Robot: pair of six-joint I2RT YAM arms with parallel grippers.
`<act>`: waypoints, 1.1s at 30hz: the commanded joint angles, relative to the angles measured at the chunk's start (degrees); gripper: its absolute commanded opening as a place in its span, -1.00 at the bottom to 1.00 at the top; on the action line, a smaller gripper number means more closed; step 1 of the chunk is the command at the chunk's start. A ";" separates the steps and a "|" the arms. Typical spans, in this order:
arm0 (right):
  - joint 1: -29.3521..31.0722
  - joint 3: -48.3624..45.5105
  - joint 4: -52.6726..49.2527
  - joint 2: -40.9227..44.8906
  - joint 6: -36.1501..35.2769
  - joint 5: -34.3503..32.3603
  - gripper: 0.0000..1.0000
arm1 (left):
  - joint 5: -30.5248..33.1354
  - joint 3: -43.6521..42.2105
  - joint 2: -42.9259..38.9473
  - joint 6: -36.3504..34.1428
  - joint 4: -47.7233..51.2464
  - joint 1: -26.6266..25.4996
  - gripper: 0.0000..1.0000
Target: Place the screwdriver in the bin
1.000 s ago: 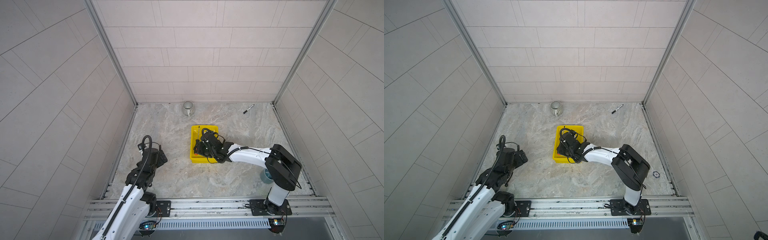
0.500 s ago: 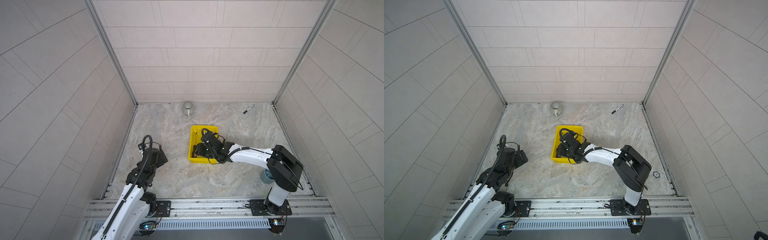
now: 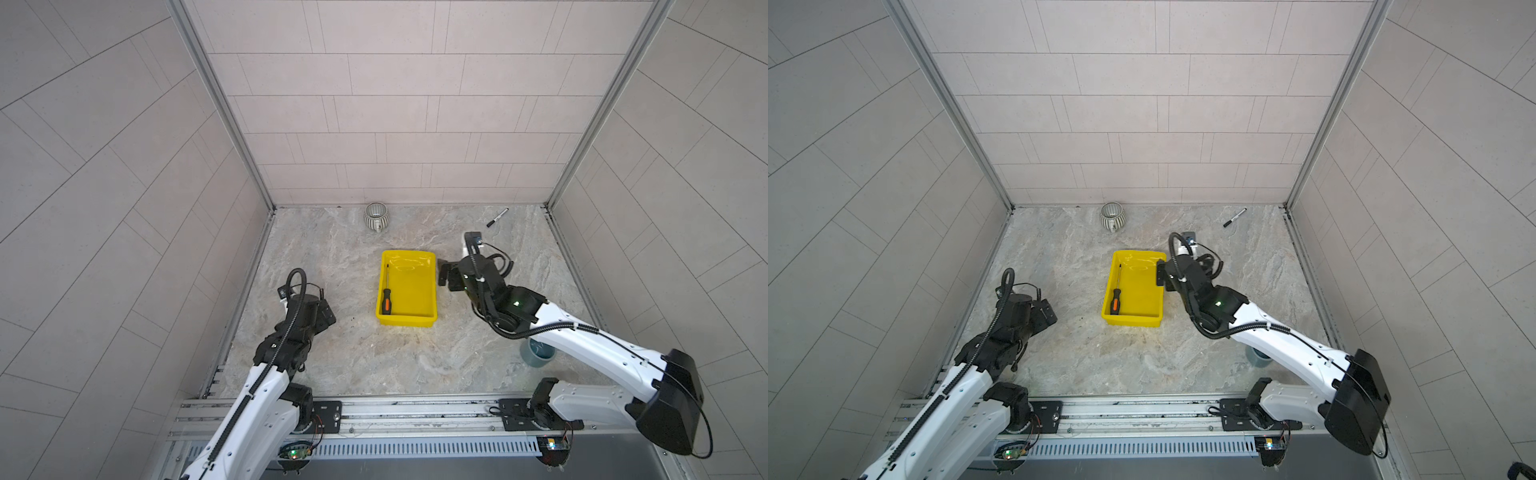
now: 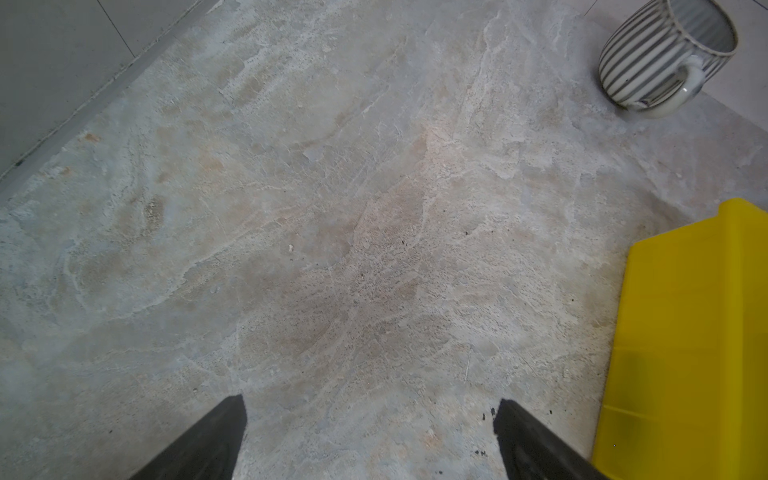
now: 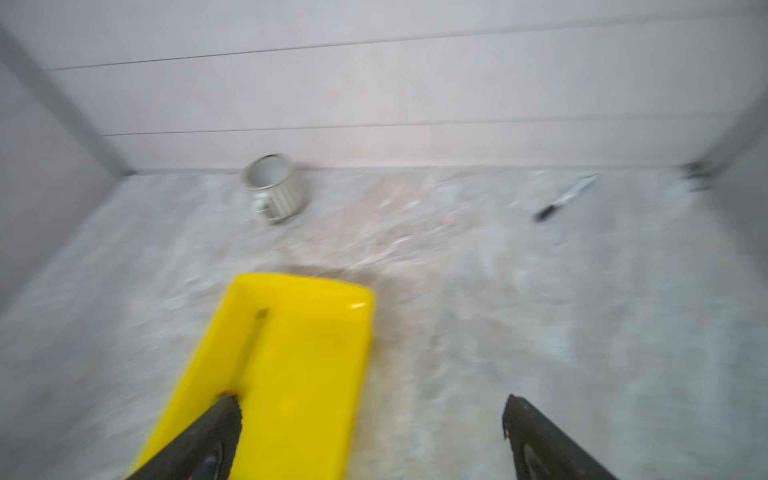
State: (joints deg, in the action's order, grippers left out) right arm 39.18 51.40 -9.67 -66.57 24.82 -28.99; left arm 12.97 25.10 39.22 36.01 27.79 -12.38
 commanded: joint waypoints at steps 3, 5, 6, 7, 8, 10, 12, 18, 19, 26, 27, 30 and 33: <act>-22.92 -13.62 14.73 0.02 -15.98 -5.04 0.99 | -0.39 -0.14 0.90 -0.41 -0.72 0.17 1.00; -27.65 -14.86 16.56 -0.84 -13.23 -3.10 0.99 | -0.26 0.03 1.11 -0.41 -0.50 0.16 1.00; -28.49 -15.15 17.42 -1.60 -13.15 -3.14 0.99 | -0.18 0.03 1.15 -0.41 -0.38 0.16 1.00; -28.80 -15.44 18.48 -2.41 -13.46 -3.58 0.99 | -0.19 0.03 1.12 -0.41 -0.30 0.17 1.00; -28.81 -15.59 20.33 -3.75 -14.43 -3.77 0.99 | -0.07 0.03 0.99 -0.42 -0.28 0.16 1.00; -28.76 -17.77 24.27 -6.71 -16.03 -3.43 0.99 | -0.12 -0.09 0.75 -0.41 -0.32 0.16 1.00; -28.79 -19.78 29.45 -9.76 -17.64 -2.44 1.00 | -0.10 -0.23 0.59 -0.33 -0.54 0.17 1.00; -28.72 -28.62 52.99 -14.99 -24.56 -2.23 0.99 | 0.03 -0.68 1.07 0.31 -0.81 0.11 1.00; -28.73 -29.94 59.09 -16.78 -26.60 -2.63 0.97 | -0.13 -1.12 1.19 0.87 -1.18 0.15 1.00; -30.25 -28.02 59.92 -21.49 -23.60 -2.45 1.00 | -0.52 -1.33 1.25 0.90 -1.87 0.17 1.00; -30.50 -27.37 58.78 -21.63 -23.56 -2.01 1.00 | -0.46 -1.37 1.16 0.95 -1.86 0.17 1.00; -32.27 -26.91 56.95 -21.31 -22.24 1.28 0.99 | 0.17 -1.72 1.15 1.17 -2.53 0.17 1.00; -32.95 -28.28 59.17 -21.45 -22.49 4.69 0.99 | 0.05 -1.88 1.79 0.99 -3.58 0.14 1.00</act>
State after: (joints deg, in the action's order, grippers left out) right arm 6.76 24.23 47.35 -88.36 2.11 -27.66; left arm 12.27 23.99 40.84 36.64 25.54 -12.38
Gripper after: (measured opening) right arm 0.997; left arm 0.999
